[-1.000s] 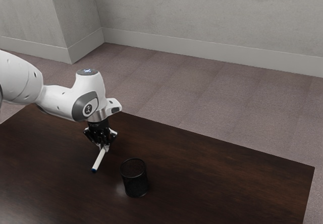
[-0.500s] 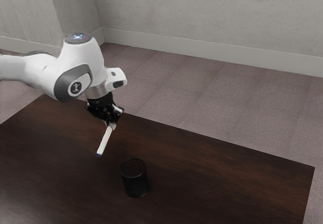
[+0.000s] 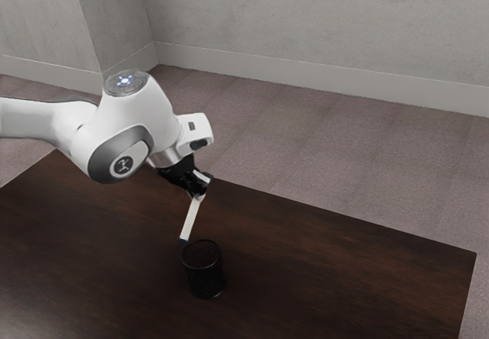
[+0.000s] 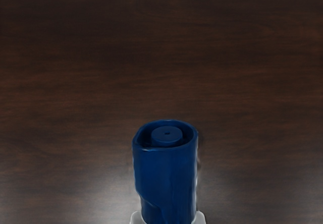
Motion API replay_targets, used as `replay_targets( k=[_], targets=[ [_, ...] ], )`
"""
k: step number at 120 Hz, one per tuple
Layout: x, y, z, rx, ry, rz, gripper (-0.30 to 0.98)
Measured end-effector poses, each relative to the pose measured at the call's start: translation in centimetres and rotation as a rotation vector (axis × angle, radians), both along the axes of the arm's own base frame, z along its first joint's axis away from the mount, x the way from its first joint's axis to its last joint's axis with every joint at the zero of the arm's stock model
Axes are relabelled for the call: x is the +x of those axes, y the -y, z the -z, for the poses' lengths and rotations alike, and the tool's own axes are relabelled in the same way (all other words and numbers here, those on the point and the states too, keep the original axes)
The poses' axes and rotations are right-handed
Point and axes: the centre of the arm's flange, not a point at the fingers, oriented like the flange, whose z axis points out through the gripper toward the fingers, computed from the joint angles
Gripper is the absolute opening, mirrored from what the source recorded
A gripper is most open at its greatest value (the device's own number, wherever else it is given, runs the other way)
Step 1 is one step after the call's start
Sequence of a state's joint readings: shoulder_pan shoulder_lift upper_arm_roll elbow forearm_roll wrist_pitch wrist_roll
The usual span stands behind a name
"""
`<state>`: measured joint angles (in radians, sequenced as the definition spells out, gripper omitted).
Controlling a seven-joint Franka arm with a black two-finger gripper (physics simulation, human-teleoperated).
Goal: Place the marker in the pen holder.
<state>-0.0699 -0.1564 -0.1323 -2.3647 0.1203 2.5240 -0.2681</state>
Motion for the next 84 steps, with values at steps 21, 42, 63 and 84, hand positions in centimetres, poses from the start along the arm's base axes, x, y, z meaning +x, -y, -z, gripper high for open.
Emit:
replay_targets(
  k=[21,42,63,84],
  targets=[
    [0.1,1.7,-1.0,-0.014,0.075,0.036,-0.08],
    [-0.2,3.6,-0.7,-0.017,0.098,0.076,-0.09],
    [-0.7,3.7,0.4,0.000,0.115,0.105,-0.09],
    [-0.8,3.7,0.5,0.000,0.130,0.115,-0.09]
  ],
)
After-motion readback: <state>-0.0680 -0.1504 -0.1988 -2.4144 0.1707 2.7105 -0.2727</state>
